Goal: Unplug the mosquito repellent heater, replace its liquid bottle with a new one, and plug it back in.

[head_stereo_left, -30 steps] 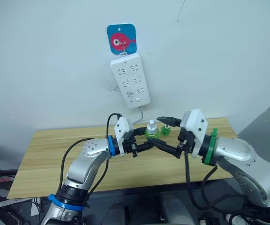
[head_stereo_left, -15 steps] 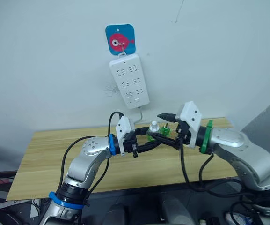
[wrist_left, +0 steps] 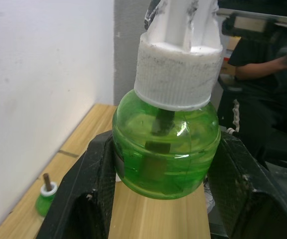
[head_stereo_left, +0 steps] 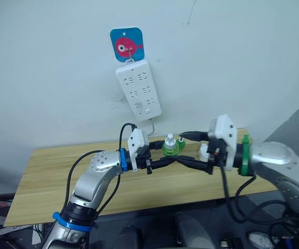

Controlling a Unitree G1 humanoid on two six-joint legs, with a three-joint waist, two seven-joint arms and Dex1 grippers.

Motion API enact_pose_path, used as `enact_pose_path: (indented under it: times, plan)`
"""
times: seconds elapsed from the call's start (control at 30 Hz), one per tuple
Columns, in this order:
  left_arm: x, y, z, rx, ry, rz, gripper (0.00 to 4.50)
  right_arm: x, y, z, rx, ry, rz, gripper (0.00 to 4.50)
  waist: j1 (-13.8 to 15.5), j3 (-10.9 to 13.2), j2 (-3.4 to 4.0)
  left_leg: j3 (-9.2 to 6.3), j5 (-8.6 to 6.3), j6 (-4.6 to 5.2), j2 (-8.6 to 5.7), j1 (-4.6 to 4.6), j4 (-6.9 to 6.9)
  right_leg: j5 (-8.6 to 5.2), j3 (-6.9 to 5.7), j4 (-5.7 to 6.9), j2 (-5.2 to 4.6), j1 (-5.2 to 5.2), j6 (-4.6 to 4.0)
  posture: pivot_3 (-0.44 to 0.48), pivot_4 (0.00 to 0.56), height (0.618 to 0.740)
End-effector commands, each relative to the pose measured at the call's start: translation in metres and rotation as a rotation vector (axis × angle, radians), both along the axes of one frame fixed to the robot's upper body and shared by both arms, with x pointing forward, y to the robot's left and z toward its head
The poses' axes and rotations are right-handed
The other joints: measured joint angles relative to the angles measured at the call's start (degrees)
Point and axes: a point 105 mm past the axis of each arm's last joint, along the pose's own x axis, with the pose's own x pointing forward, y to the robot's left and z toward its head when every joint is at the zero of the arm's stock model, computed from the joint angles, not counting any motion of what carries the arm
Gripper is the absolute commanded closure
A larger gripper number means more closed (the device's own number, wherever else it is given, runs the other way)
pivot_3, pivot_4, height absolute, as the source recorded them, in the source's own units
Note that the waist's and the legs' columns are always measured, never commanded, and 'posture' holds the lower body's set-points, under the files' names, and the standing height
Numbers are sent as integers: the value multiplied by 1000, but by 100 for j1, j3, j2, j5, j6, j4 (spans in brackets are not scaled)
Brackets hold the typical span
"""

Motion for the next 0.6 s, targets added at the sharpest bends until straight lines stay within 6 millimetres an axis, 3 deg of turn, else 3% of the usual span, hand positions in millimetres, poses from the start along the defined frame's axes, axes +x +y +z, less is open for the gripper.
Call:
enact_pose_path:
  times: [0.03,0.27,0.4,0.6]
  plan:
    - [-5,-3,11,-12,-61,-31,2264,6,15,4,9,-65,-21,950,-3,0,0,-2,0,0,2,0,0,0,0,0,0,0,0,-199,119,740]
    - [-8,-2,11,-4,-70,-43,2264,27,29,12,78,-72,-61,950,-3,0,0,-10,0,0,0,-1,0,5,1,-2,-6,0,-8,-187,117,740]
    - [-9,1,10,-1,-66,-37,2264,33,10,16,96,-41,-96,950,9,0,0,-15,0,0,0,-4,-1,13,-3,-5,-9,0,-22,-187,117,740]
    - [-9,3,7,1,-61,-26,2264,19,-22,7,-20,8,-70,950,8,0,0,-13,-2,3,-3,-7,-2,12,-3,-12,-12,0,-20,-187,117,740]
